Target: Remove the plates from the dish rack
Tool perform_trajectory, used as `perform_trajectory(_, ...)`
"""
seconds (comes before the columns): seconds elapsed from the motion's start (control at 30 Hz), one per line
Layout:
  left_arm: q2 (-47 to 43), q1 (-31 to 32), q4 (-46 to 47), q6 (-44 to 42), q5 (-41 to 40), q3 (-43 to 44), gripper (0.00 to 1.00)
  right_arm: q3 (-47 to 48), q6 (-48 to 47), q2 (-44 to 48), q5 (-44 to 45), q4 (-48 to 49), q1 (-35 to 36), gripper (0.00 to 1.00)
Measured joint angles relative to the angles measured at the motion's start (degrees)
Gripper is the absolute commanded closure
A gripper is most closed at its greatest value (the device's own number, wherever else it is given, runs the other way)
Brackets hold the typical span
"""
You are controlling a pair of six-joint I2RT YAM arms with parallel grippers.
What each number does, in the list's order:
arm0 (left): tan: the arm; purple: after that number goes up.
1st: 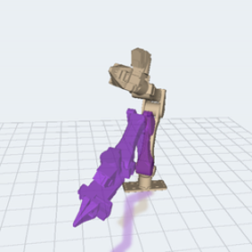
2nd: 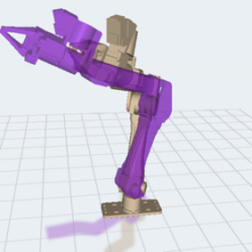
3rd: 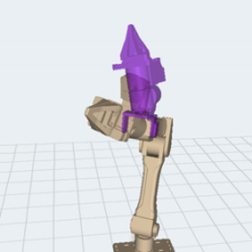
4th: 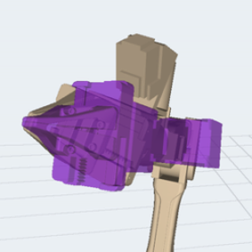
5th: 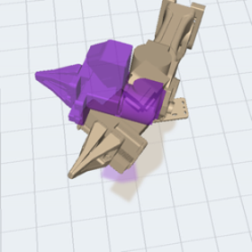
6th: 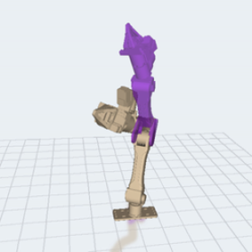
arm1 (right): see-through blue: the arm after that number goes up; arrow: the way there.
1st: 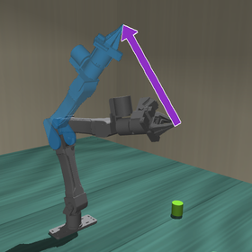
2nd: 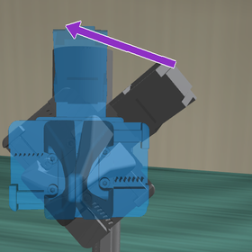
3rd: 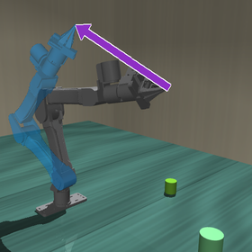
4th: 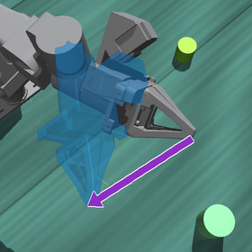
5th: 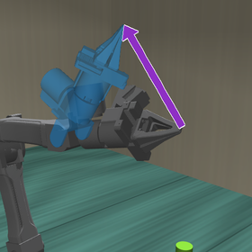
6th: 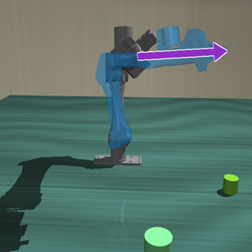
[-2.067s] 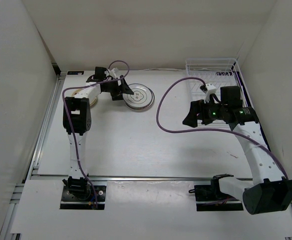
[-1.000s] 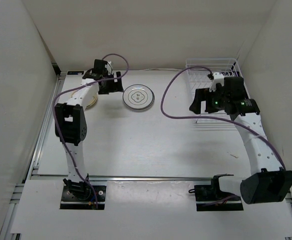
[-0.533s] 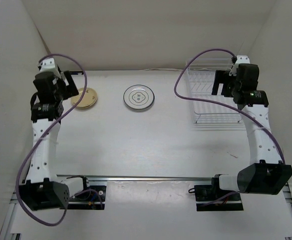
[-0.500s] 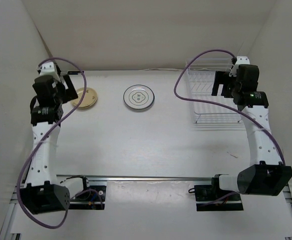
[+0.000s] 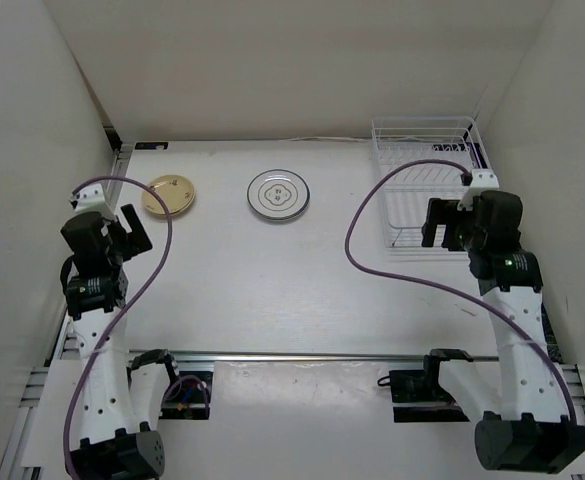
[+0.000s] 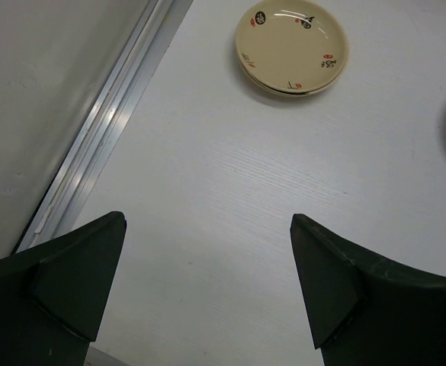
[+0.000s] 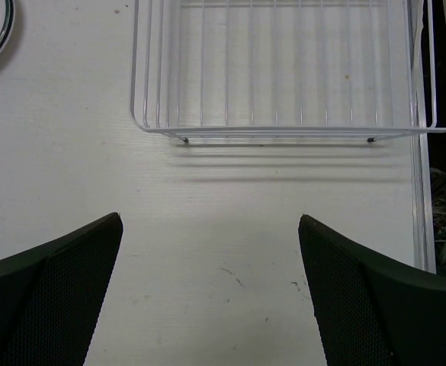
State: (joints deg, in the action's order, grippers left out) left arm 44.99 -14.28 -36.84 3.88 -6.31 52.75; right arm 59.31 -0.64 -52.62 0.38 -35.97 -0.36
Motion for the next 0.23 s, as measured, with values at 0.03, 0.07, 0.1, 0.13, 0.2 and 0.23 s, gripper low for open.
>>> perform_trajectory(0.03,-0.24,-0.33,0.04,0.00,0.48,-0.02,0.00,-0.55,-0.07,1.18,-0.07,-0.61,0.00,0.01)
perform_trajectory(0.07,-0.35,-0.68,0.04,0.00,1.09,-0.11,0.00,-1.03,-0.13,2.34,-0.20,-0.94,0.00,0.01)
perform_trajectory(0.1,-0.44,-0.96,0.00,0.00,1.42,-0.26,0.00,-1.31,-0.22,3.50,-0.26,-1.53,0.00,0.01)
perform_trajectory(0.13,-0.48,-1.22,0.00,0.00,1.75,-0.42,0.00,-1.68,-0.24,4.63,-0.46,-1.62,0.00,0.01)
perform_trajectory(0.2,-0.55,-1.73,-0.07,0.00,2.27,-0.66,0.00,-2.62,-0.37,6.78,-0.68,-1.73,0.00,0.01)
perform_trajectory(0.23,-0.57,-1.92,-0.07,0.00,2.43,-0.66,0.00,-3.28,-0.44,7.87,-0.76,-1.92,0.00,0.01)
